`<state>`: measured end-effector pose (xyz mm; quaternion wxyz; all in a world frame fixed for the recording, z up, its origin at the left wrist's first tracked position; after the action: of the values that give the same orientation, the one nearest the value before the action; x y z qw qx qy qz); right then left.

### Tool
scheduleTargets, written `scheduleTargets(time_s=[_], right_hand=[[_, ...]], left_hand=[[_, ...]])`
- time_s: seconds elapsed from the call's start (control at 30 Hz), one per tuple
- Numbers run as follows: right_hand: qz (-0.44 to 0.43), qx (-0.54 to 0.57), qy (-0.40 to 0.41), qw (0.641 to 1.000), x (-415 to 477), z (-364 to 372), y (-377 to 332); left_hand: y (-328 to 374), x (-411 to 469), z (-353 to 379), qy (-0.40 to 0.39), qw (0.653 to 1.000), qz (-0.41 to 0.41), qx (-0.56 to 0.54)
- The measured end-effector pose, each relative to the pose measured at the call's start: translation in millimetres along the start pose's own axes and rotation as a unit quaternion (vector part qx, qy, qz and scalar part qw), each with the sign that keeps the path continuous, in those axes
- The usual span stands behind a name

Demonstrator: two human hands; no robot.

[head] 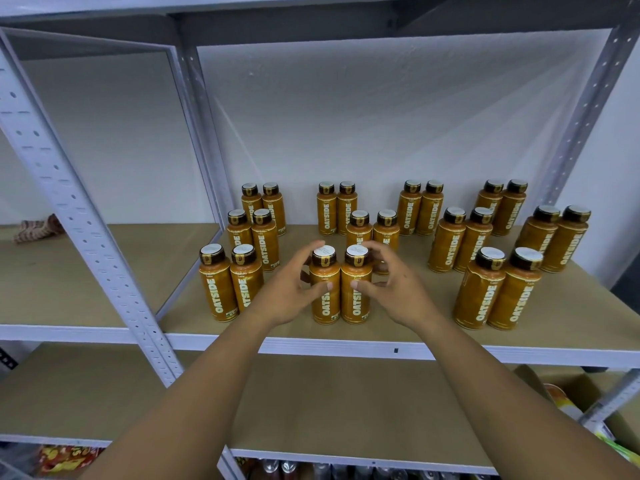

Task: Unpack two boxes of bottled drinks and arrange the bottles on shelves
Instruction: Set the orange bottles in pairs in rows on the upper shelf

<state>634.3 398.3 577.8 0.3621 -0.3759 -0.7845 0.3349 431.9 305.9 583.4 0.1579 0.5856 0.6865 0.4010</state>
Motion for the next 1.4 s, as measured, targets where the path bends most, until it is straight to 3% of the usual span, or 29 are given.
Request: scheduleTargets(time_s=[0.43,0.7,0.9,1.07,1.23,1.4], right_hand=[[-0.001,0.022,-0.01,1.0,4,-9,-2],[-0.038,-0.025,0.083,0.996,55,-58,-27],[-0.01,-0.114,0.04,0.993,110,-85,-25],[0.023,-0.215,-0.053,0.975,139,-92,-7],[0.06,-0.252,-0.151,0.954,151,-86,3],[0.058,-0.258,-0.166,0.95,153,-74,14]], left_hand=[[0,1,-5,0.007,1.0,0.002,-0.014],[43,50,-39,0.082,0.996,0.04,-0.008],[64,109,-36,0.013,0.998,0.056,0.035],[64,144,-11,-0.073,0.991,0.051,0.104],[55,161,10,-0.152,0.978,0.025,0.138],[46,169,22,-0.172,0.974,0.03,0.145]])
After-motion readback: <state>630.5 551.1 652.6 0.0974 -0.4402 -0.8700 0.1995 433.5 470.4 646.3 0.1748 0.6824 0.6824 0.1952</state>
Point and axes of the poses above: each hand's wrist, its own x-axis towards the middle knuckle, its own z-axis out of the palm, y = z × x, the point moved 1 cm from there along x, towards the middle knuckle, and after that the axes turned 5 degrees about y, right-handed, at the moved point
